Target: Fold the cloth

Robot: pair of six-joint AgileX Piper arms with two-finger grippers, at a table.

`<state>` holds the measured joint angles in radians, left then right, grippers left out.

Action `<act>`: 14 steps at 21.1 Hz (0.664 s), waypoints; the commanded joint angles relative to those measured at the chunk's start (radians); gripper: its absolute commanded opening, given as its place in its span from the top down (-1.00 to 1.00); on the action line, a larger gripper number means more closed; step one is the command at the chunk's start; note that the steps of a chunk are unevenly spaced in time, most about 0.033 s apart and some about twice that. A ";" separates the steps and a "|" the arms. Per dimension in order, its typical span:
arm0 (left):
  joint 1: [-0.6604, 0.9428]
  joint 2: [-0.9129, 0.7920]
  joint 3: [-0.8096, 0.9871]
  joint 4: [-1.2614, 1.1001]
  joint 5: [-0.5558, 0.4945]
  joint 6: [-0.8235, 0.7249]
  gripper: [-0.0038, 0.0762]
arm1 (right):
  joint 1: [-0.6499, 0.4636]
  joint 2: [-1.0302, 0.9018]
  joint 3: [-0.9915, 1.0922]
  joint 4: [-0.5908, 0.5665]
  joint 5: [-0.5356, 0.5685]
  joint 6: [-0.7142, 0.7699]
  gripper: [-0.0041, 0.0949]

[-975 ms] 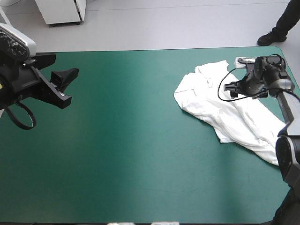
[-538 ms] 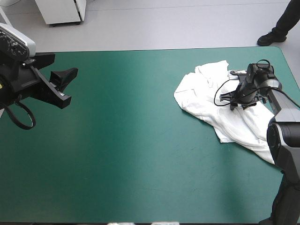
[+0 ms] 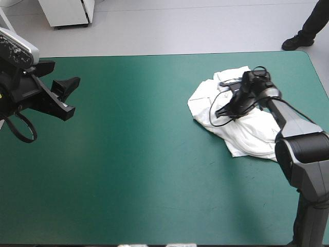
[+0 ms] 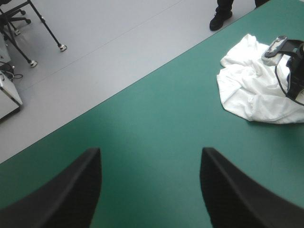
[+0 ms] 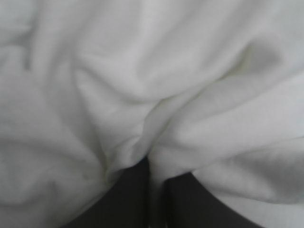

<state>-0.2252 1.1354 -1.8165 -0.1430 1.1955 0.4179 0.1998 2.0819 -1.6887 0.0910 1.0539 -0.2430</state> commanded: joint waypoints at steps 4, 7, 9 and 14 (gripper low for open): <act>-0.002 -0.045 -0.016 0.110 -0.050 -0.060 -0.22 | 0.343 0.003 0.009 0.260 0.046 -0.008 0.93; -0.002 -0.065 -0.015 0.143 -0.050 -0.071 -0.22 | 0.447 0.003 0.007 0.305 0.046 -0.008 0.93; -0.002 -0.084 -0.015 0.135 -0.050 -0.082 -0.22 | 0.528 0.003 -0.033 0.374 0.060 -0.029 0.93; -0.002 -0.094 -0.014 0.135 -0.050 -0.089 -0.22 | 0.601 0.003 -0.107 0.344 0.061 -0.026 0.93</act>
<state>-0.2252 1.0538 -1.8165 0.0000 1.2099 0.3461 0.7866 2.1230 -1.7618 0.4149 1.0922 -0.2611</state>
